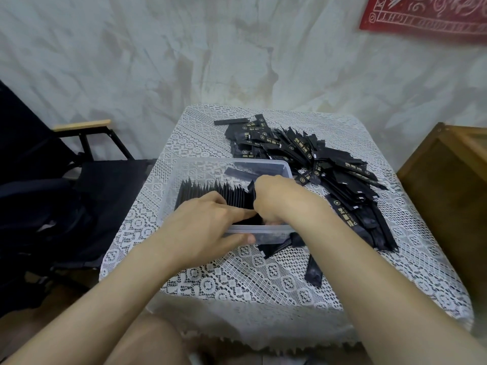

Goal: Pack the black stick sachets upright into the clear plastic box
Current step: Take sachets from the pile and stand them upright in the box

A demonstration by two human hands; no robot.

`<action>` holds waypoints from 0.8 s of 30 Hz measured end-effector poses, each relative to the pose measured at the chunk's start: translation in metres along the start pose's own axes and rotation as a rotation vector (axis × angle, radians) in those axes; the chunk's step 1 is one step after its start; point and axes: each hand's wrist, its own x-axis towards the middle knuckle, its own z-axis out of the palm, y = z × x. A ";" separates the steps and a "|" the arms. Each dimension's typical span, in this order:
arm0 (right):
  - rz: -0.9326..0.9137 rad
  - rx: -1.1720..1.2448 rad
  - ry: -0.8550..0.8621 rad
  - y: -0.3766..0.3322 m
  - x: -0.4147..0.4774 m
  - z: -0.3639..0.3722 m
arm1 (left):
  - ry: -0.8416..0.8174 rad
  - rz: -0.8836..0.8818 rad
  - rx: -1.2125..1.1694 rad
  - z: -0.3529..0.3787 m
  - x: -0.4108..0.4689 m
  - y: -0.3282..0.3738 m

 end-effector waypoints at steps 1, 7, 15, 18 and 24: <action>-0.001 -0.001 0.000 0.001 0.000 0.000 | 0.001 0.003 0.000 0.000 0.000 0.000; 0.004 0.065 -0.031 0.007 0.001 0.001 | 0.025 0.021 0.021 0.004 0.000 -0.003; -0.031 0.079 -0.086 0.008 0.007 0.002 | -0.016 0.049 0.066 0.007 0.002 -0.005; -0.050 0.051 -0.118 0.009 0.011 0.002 | -0.017 0.051 0.071 0.008 0.003 -0.006; -0.105 -0.051 -0.211 0.014 0.012 -0.004 | -0.024 0.082 0.041 0.005 0.002 -0.006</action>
